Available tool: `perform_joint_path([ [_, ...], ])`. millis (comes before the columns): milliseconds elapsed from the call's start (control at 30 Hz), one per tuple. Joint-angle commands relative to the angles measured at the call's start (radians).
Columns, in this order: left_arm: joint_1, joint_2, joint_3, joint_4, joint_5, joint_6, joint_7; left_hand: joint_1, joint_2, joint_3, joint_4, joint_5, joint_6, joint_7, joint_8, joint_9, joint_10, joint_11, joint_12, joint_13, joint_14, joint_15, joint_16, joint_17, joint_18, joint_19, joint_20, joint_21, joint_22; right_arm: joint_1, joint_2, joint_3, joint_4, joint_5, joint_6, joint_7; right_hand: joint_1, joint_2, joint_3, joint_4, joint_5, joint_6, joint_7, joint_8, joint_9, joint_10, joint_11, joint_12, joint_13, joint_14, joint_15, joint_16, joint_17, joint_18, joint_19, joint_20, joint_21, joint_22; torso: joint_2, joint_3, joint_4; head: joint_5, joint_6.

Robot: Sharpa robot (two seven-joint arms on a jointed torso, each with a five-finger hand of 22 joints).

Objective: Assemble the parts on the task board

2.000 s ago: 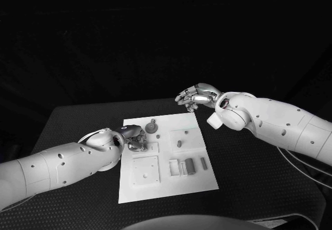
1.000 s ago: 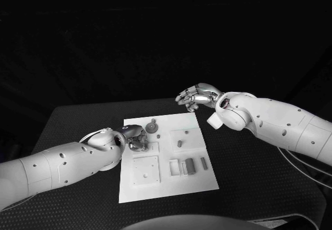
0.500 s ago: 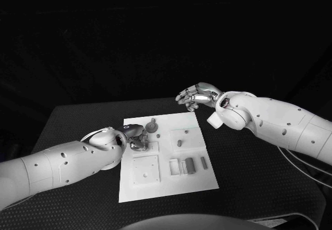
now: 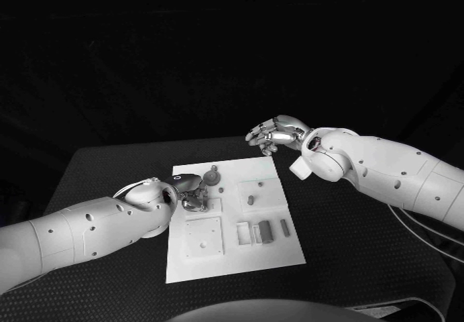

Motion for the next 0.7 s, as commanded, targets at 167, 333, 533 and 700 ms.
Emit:
perform_joint_path([
  [167,-0.002,-0.001,-0.002,0.001,-0.015,0.008,-0.014,0.000,-0.015,0.000,-0.005,-0.009,0.034,0.017,0.014,0.027,0.005,-0.007,-0.004,-0.001,0.002,-0.010,-0.004,-0.001,-0.015,0.007,-0.001,-0.006,0.015,-0.001,-0.001,0.001,0.001,0.001,0.013,0.011,-0.010,-0.003,-0.004,0.000,0.004,0.002,0.007,-0.004,-0.002,0.002,-0.002,0.003,-0.001,0.001,-0.007,-0.004,-0.002,0.015,0.007,0.000,-0.006,0.011,0.000,0.0000,-0.0001,0.000,-0.001],
  [333,-0.002,-0.001,-0.002,0.000,-0.016,0.008,-0.017,-0.001,-0.021,-0.002,-0.005,-0.014,0.035,0.016,0.017,0.031,0.006,-0.008,-0.004,-0.001,0.003,-0.011,-0.004,-0.001,-0.015,0.008,-0.002,-0.006,0.014,-0.001,-0.001,0.001,0.002,0.001,0.013,0.011,-0.010,-0.003,-0.004,0.000,0.004,0.002,0.007,-0.004,-0.002,0.002,-0.002,0.003,-0.001,0.001,-0.007,-0.004,-0.002,0.015,0.007,0.000,-0.006,0.011,0.000,0.0001,-0.0001,0.000,-0.001],
  [533,-0.003,0.000,-0.002,-0.002,-0.016,0.006,-0.021,-0.002,-0.033,-0.005,-0.002,-0.051,0.031,0.015,0.020,0.040,0.008,-0.008,-0.006,0.000,0.005,-0.013,-0.005,-0.002,-0.015,0.010,-0.003,-0.006,0.013,-0.001,-0.002,0.001,0.002,0.001,0.013,0.011,-0.010,-0.002,-0.004,0.000,0.004,0.002,0.007,-0.004,-0.002,0.002,-0.002,0.003,-0.002,0.001,-0.007,-0.004,-0.002,0.015,0.007,0.000,-0.007,0.011,0.000,0.0003,-0.0003,0.000,-0.002],
  [700,-0.004,0.002,-0.002,-0.009,-0.016,0.002,-0.021,-0.005,-0.045,-0.009,0.000,-0.053,0.026,0.017,0.021,0.044,0.008,-0.007,-0.007,0.000,0.005,-0.013,-0.006,-0.002,-0.015,0.010,-0.003,-0.007,0.013,-0.001,-0.002,0.001,0.002,0.001,0.012,0.011,-0.010,-0.002,-0.003,0.000,0.004,0.002,0.007,-0.004,-0.002,0.002,-0.002,0.003,-0.002,0.001,-0.007,-0.004,-0.002,0.015,0.007,0.000,-0.007,0.011,0.000,0.0003,-0.0004,0.000,-0.001],
])
